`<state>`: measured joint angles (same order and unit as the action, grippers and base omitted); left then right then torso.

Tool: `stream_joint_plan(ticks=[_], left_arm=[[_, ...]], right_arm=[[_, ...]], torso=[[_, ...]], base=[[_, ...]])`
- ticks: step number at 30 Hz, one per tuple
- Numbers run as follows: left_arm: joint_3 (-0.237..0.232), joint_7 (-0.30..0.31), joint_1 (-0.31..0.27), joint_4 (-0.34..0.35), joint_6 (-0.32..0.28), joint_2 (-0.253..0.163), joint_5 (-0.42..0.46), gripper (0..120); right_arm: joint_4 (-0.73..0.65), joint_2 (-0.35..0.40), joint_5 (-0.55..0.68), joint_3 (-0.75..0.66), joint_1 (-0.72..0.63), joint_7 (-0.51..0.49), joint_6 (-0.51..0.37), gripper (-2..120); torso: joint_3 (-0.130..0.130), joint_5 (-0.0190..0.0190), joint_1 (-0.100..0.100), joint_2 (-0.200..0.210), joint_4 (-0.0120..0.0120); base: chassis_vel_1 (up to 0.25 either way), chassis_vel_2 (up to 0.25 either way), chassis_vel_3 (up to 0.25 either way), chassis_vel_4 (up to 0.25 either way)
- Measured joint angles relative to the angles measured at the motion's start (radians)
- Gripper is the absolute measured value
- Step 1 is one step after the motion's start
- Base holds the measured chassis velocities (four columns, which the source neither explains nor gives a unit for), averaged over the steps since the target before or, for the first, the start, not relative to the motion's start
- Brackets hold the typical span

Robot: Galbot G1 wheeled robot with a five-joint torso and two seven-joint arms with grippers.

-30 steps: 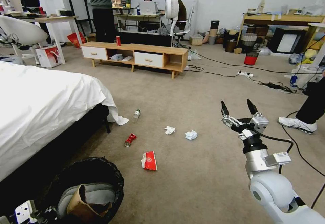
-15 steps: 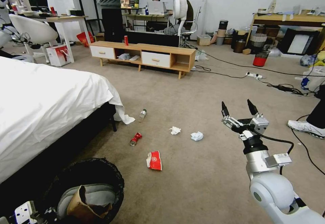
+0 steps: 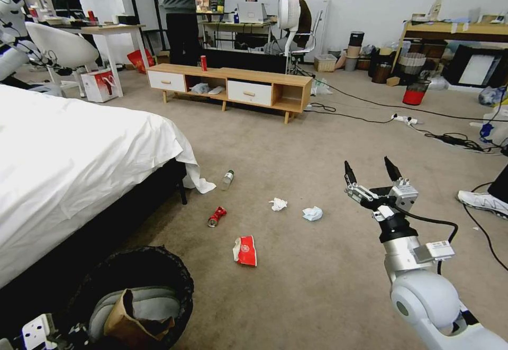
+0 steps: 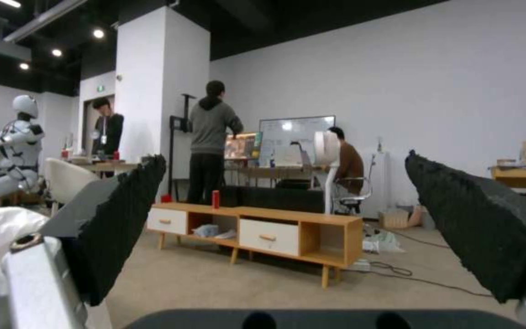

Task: Pick up the trash bin, then pick up the garbage from the floor and place it into the trash bin.

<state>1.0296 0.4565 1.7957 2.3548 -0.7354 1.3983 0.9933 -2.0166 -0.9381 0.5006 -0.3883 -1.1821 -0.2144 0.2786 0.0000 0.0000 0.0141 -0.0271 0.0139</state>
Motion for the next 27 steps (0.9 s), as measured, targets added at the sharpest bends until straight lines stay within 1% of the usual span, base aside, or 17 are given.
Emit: stream_joint_plan(ticks=[5,11,13,14,17,18,19,24,26,27], left_arm=[[-0.002,-0.001,-0.001,-0.002,0.000,-0.001,-0.001,1],[-0.004,-0.002,-0.003,-0.003,0.000,-0.001,-0.002,1],[-0.004,-0.002,-0.004,-0.003,0.000,-0.002,-0.002,1],[-0.004,-0.002,-0.004,-0.003,0.000,-0.003,-0.002,1],[-0.003,-0.002,-0.004,-0.004,0.000,-0.004,-0.002,1],[-0.002,-0.002,-0.004,-0.004,0.000,-0.005,-0.002,1],[-0.002,-0.002,-0.004,-0.005,0.000,-0.005,-0.002,1],[-0.002,-0.002,-0.005,-0.006,0.000,-0.004,-0.001,1],[-0.002,-0.002,-0.006,-0.007,0.000,-0.003,-0.001,1],[-0.002,-0.002,-0.007,-0.008,0.000,-0.003,-0.001,1]], right_arm=[[0.004,0.001,-0.002,0.000,0.001,0.002,0.005,100],[0.012,0.002,-0.005,0.002,0.001,0.009,0.013,100],[0.014,0.002,-0.005,0.004,0.002,0.011,0.015,100],[0.014,0.002,-0.005,0.004,0.002,0.011,0.015,100],[0.014,0.002,-0.005,0.005,0.002,0.012,0.015,100],[0.015,0.002,-0.005,0.005,0.003,0.012,0.015,100],[0.016,0.001,-0.005,0.006,0.003,0.012,0.015,100],[0.016,0.000,-0.005,0.007,0.003,0.012,0.016,100],[0.018,0.000,-0.005,0.007,0.002,0.012,0.016,100],[0.019,0.000,-0.005,0.007,0.002,0.012,0.016,100]], torso=[[0.000,0.0000,0.000,0.000,0.0000],[0.000,-0.0002,0.000,0.000,0.0000],[0.000,0.0006,0.000,0.000,-0.0001],[0.000,-0.0002,0.000,0.000,-0.0001],[0.000,-0.0003,0.000,0.000,-0.0001],[0.000,0.0005,0.000,0.000,-0.0001],[0.000,-0.0003,0.000,0.000,0.0002],[0.000,0.0003,0.000,0.000,-0.0001],[0.000,-0.0002,0.000,0.000,-0.0003],[0.000,-0.0007,0.000,0.000,0.0001]], base=[[-0.010,0.015,0.016,-0.021],[-0.093,0.117,0.091,-0.098],[-0.147,0.170,0.180,-0.177],[-0.210,0.212,0.190,-0.184],[-0.210,0.216,0.220,-0.184],[-0.245,0.236,0.219,-0.245],[-0.263,0.236,0.254,-0.258],[-0.264,0.269,0.270,-0.271],[-0.260,0.281,0.284,-0.293],[-0.270,0.280,0.284,-0.293]])
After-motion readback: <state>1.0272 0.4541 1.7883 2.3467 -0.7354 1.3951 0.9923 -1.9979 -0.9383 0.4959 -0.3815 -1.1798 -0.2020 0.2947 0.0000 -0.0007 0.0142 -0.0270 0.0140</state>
